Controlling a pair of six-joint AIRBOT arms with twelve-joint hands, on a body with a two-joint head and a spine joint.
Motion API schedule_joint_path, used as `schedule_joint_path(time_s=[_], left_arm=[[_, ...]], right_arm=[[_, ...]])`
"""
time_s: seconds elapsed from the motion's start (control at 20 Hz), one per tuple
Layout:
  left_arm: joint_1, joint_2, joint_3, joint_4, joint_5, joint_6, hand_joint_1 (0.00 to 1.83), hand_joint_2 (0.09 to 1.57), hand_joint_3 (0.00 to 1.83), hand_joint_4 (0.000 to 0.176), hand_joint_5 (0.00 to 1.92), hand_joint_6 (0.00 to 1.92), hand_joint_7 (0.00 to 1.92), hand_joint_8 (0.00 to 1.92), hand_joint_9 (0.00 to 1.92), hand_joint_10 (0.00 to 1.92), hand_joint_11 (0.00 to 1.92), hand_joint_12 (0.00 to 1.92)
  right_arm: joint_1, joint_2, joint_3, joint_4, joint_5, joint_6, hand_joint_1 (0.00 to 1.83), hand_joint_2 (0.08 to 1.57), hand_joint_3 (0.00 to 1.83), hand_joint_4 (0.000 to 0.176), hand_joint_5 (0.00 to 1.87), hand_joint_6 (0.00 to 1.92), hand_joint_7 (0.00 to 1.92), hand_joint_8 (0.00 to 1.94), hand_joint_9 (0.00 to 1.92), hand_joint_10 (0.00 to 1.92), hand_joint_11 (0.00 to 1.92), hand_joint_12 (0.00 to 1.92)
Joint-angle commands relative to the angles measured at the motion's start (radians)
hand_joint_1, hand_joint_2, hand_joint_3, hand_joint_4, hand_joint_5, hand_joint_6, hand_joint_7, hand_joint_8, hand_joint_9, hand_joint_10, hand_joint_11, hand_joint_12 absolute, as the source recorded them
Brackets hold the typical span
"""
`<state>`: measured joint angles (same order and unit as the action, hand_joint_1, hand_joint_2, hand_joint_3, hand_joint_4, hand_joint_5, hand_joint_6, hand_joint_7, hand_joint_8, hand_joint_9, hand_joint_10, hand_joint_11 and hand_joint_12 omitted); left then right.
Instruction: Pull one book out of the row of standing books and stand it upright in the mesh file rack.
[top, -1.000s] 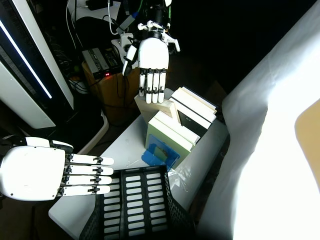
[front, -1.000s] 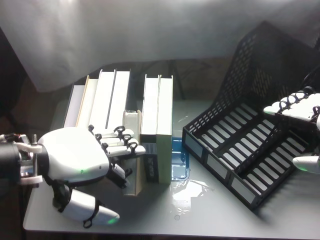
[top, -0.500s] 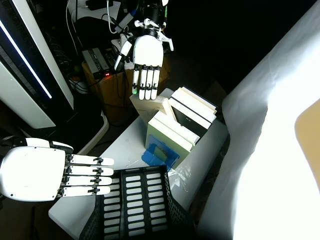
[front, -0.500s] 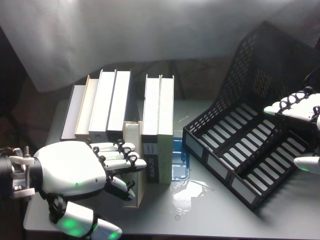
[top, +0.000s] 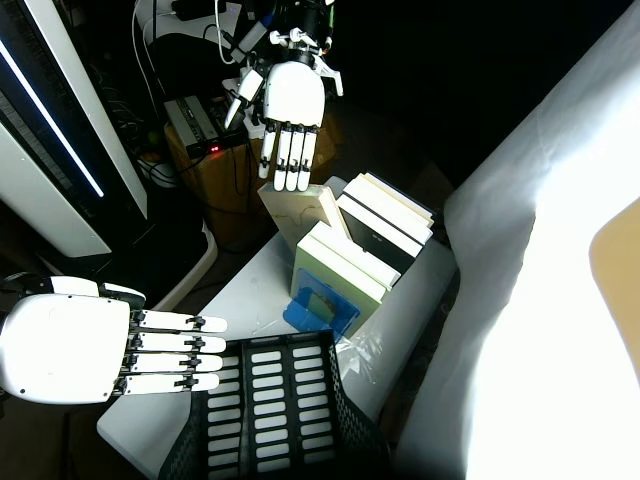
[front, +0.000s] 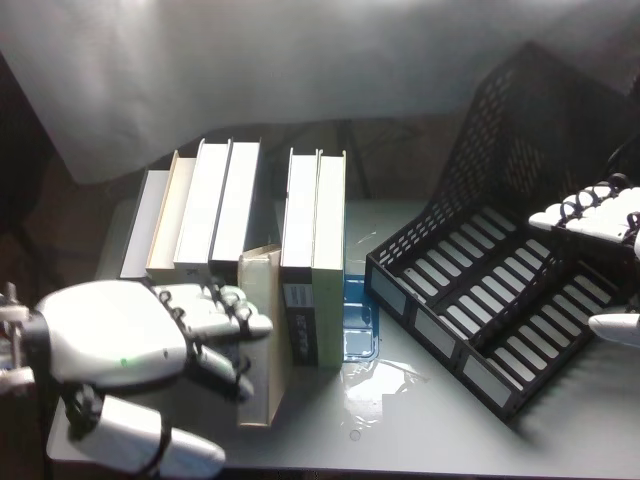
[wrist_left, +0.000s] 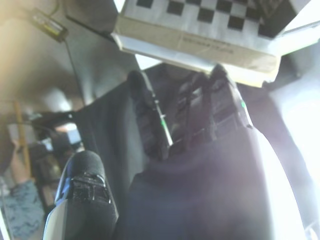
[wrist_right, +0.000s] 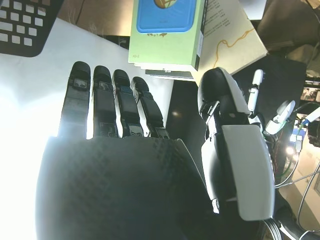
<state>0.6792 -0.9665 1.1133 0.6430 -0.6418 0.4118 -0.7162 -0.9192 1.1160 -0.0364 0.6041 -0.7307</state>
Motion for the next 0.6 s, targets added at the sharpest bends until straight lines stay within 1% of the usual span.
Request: schedule_joint_path(time_s=[0.0, 0.05, 0.1, 0.15, 0.2, 0.25, 0.3, 0.35, 0.4, 0.45, 0.5, 0.55], left_arm=[[0.004, 0.021, -0.004, -0.067, -0.134, 0.02, 0.05, 1.2, 0.01, 0.025, 0.57, 0.0, 0.0, 0.0, 0.0, 0.0, 0.0, 0.0], [0.009, 0.03, -0.007, -0.103, -0.16, 0.04, 0.0, 1.26, 0.03, 0.044, 0.41, 0.0, 0.0, 0.0, 0.0, 0.0, 0.0, 0.0], [0.012, 0.034, -0.007, -0.127, -0.179, 0.041, 0.0, 1.27, 0.03, 0.048, 0.36, 0.0, 0.0, 0.0, 0.0, 0.0, 0.0, 0.0], [0.021, 0.04, -0.009, -0.163, -0.207, 0.041, 0.0, 1.29, 0.04, 0.055, 0.21, 0.0, 0.0, 0.0, 0.0, 0.0, 0.0, 0.0], [0.03, 0.048, -0.013, -0.201, -0.23, 0.041, 0.01, 1.3, 0.04, 0.055, 0.13, 0.0, 0.0, 0.0, 0.0, 0.0, 0.0, 0.0], [0.046, 0.06, -0.019, -0.259, -0.254, 0.041, 0.01, 1.3, 0.04, 0.049, 0.09, 0.0, 0.0, 0.0, 0.0, 0.0, 0.0, 0.0], [0.064, 0.07, -0.022, -0.312, -0.274, 0.041, 0.0, 1.3, 0.03, 0.031, 0.06, 0.0, 0.0, 0.0, 0.0, 0.0, 0.0, 0.0], [0.087, 0.08, -0.022, -0.377, -0.299, 0.041, 0.0, 1.31, 0.03, 0.036, 0.01, 0.0, 0.0, 0.0, 0.0, 0.0, 0.0, 0.0], [0.116, 0.09, -0.023, -0.451, -0.331, 0.041, 0.0, 1.31, 0.03, 0.031, 0.0, 0.0, 0.0, 0.0, 0.0, 0.0, 0.0, 0.0], [0.138, 0.096, -0.023, -0.506, -0.354, 0.041, 0.0, 1.3, 0.03, 0.025, 0.0, 0.0, 0.0, 0.0, 0.0, 0.0, 0.0, 0.0], [0.16, 0.1, -0.023, -0.549, -0.383, 0.041, 0.0, 1.3, 0.03, 0.025, 0.0, 0.0, 0.0, 0.0, 0.0, 0.0, 0.0, 0.0], [0.178, 0.1, -0.023, -0.596, -0.41, 0.041, 0.03, 1.3, 0.02, 0.028, 0.0, 0.0, 0.0, 0.0, 0.0, 0.0, 0.0, 0.0]], right_arm=[[0.009, 0.009, -0.002, 0.015, 0.119, 0.002, 0.45, 1.32, 0.0, 0.0, 0.0, 0.0, 0.0, 0.0, 0.0, 0.0, 0.0, 0.0], [0.012, 0.015, -0.007, 0.014, 0.127, 0.002, 0.45, 1.31, 0.0, 0.0, 0.0, 0.0, 0.0, 0.0, 0.0, 0.0, 0.0, 0.0], [0.015, 0.019, -0.01, 0.011, 0.134, 0.002, 0.46, 1.31, 0.0, 0.0, 0.0, 0.0, 0.0, 0.0, 0.0, 0.0, 0.0, 0.0], [0.021, 0.025, -0.016, 0.005, 0.143, 0.002, 0.47, 1.31, 0.0, 0.0, 0.0, 0.0, 0.0, 0.0, 0.0, 0.0, 0.0, 0.0], [0.028, 0.03, -0.022, -0.005, 0.148, 0.002, 0.49, 1.3, 0.0, 0.0, 0.0, 0.0, 0.0, 0.0, 0.0, 0.0, 0.0, 0.0], [0.039, 0.035, -0.027, -0.021, 0.149, 0.002, 0.49, 1.3, 0.0, 0.0, 0.0, 0.0, 0.0, 0.0, 0.0, 0.0, 0.0, 0.0], [0.052, 0.037, -0.03, -0.04, 0.146, 0.003, 0.49, 1.3, 0.0, 0.0, 0.0, 0.0, 0.0, 0.0, 0.0, 0.0, 0.0, 0.0], [0.069, 0.037, -0.032, -0.068, 0.138, 0.003, 0.5, 1.3, 0.0, 0.0, 0.0, 0.0, 0.0, 0.0, 0.0, 0.0, 0.0, 0.0], [0.084, 0.037, -0.033, -0.087, 0.133, 0.003, 0.53, 1.29, 0.0, 0.0, 0.0, 0.0, 0.0, 0.0, 0.0, 0.0, 0.0, 0.0], [0.092, 0.037, -0.035, -0.102, 0.131, 0.004, 0.52, 1.29, 0.0, 0.0, 0.0, 0.0, 0.0, 0.0, 0.0, 0.0, 0.0, 0.0], [0.105, 0.034, -0.035, -0.118, 0.126, 0.005, 0.52, 1.29, 0.0, 0.0, 0.0, 0.0, 0.0, 0.0, 0.0, 0.0, 0.0, 0.0], [0.121, 0.029, -0.035, -0.137, 0.119, 0.007, 0.57, 1.25, 0.0, 0.0, 0.0, 0.0, 0.0, 0.0, 0.0, 0.0, 0.0, 0.0]])
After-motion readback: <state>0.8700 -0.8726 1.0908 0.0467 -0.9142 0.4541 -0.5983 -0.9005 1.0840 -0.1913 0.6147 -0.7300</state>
